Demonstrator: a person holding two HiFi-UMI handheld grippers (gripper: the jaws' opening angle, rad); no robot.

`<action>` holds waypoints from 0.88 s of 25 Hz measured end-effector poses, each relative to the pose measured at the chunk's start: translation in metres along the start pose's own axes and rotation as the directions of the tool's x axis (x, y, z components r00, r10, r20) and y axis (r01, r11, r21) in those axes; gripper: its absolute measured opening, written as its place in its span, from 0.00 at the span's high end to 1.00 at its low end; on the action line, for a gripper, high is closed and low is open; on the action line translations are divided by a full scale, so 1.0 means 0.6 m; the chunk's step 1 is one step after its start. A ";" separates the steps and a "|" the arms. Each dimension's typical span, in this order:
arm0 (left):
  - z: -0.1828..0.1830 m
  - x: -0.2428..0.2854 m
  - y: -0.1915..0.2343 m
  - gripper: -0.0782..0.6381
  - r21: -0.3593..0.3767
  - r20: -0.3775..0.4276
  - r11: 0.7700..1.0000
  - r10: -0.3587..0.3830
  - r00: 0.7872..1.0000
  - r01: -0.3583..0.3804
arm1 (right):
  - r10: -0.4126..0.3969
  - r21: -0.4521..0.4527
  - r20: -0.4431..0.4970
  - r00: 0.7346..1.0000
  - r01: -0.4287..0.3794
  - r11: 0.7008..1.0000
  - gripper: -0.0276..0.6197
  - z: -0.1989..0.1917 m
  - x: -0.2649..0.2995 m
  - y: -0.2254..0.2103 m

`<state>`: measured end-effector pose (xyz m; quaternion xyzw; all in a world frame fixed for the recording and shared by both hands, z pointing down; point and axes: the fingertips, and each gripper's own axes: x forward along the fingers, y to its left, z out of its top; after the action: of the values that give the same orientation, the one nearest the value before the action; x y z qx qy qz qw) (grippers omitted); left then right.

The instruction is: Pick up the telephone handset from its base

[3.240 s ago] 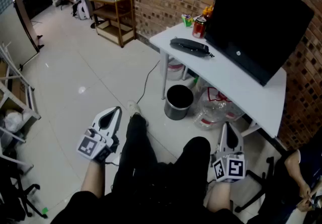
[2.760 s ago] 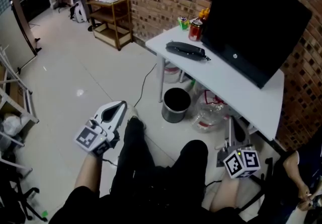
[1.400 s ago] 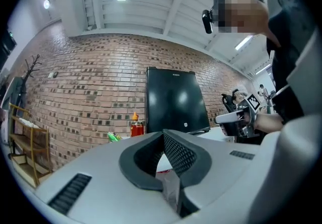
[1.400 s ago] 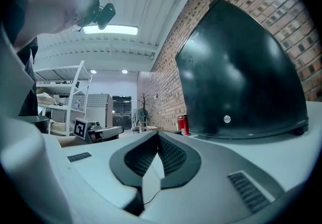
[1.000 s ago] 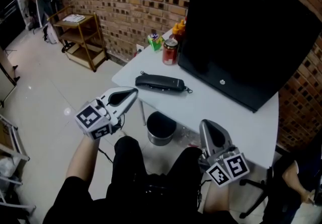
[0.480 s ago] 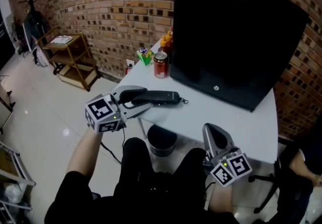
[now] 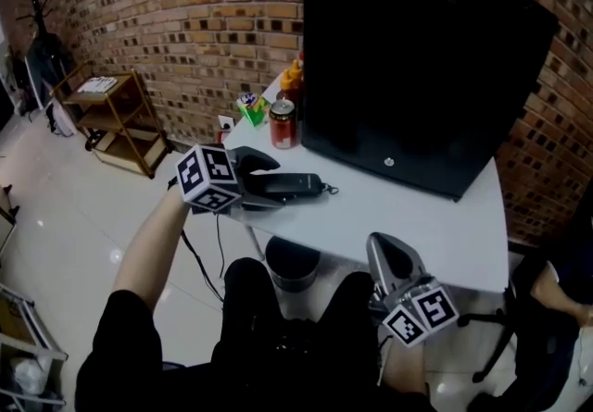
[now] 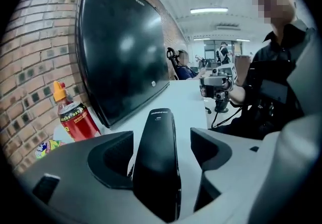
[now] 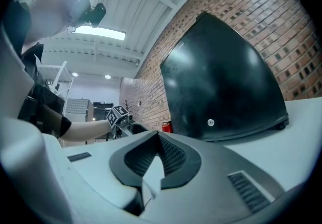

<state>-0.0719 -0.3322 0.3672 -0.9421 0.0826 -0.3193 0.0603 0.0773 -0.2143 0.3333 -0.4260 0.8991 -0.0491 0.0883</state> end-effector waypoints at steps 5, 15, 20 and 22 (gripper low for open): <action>-0.010 0.012 0.013 0.39 0.018 -0.060 1.000 -0.022 0.998 0.023 | -0.017 0.002 -0.010 1.000 0.017 1.000 0.94 -0.004 -0.007 -0.005; -0.014 0.028 0.014 0.52 0.073 -0.107 0.997 -0.011 0.994 0.019 | -0.044 -0.009 -0.025 0.999 0.044 0.999 0.94 -0.007 -0.016 -0.014; -0.009 0.024 0.014 0.52 0.049 -0.057 0.998 -0.028 0.998 0.031 | -0.047 0.001 -0.021 0.999 0.047 0.999 0.94 -0.005 -0.019 -0.017; 0.003 0.017 0.014 0.53 0.026 0.009 0.999 -0.034 0.999 0.034 | -0.047 0.004 -0.022 0.999 0.047 0.999 0.94 -0.005 -0.019 -0.017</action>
<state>-0.0641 -0.3425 0.3704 -0.9440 0.0623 -0.3168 0.0673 0.0914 -0.2120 0.3393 -0.4464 0.8895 -0.0581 0.0782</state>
